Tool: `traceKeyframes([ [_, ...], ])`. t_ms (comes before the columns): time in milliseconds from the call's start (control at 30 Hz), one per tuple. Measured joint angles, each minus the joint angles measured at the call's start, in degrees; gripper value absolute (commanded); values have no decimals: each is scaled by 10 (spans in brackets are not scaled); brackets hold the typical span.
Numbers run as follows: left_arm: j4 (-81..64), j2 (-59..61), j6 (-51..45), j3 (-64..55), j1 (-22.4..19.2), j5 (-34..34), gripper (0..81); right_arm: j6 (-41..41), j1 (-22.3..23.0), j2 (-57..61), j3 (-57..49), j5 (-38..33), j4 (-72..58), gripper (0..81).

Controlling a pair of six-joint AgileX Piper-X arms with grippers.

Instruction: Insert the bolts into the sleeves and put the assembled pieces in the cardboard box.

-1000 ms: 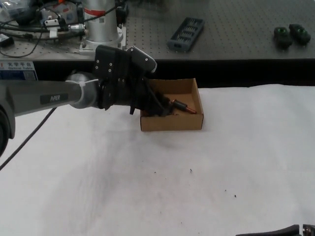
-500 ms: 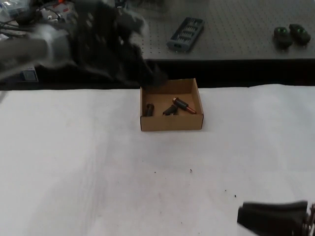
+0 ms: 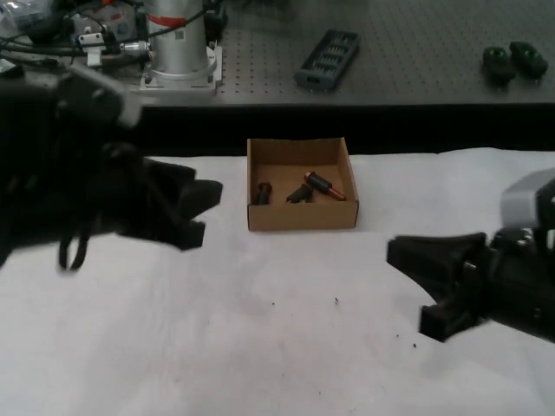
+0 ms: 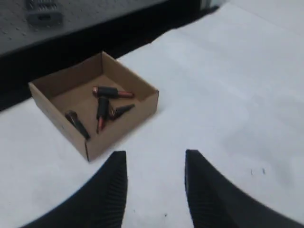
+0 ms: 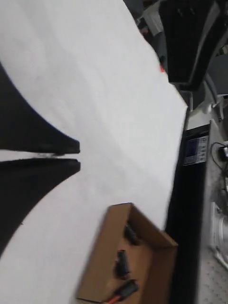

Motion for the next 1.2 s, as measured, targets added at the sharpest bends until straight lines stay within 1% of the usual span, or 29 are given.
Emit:
traceKeyframes([
  [33, 0, -5, -2, 5, -1, 0, 293, -8, 1, 12, 5, 17, -22, 43],
  [100, -51, -67, -16, 63, -19, -53, 293, -11, 1, 22, 9, 21, -41, 43],
  [233, -63, -89, -29, 117, -37, -81, 281, -7, 4, 48, 12, 26, -64, 43],
  [300, -79, -91, -36, 169, -58, -101, 216, -2, 13, 63, 12, 29, -65, 43],
  [400, -126, -91, -45, 219, -82, -111, 69, 2, 33, 75, 12, 33, -65, 43],
  [467, -173, -91, -47, 250, -91, -117, 8, 3, 39, 77, 14, 34, -67, 43],
  [633, -224, -92, -47, 295, -95, -140, 6, 3, 66, 77, 37, 68, -69, 43],
  [933, -228, -92, -47, 323, -95, -149, 6, 3, 68, 77, 100, 125, -78, 43],
  [1033, -228, -92, -47, 326, -95, -149, 6, 3, 68, 77, 109, 150, -82, 43],
  [1200, -228, -92, -47, 326, -95, -131, 6, 3, 68, 77, 111, 167, -84, 43],
])
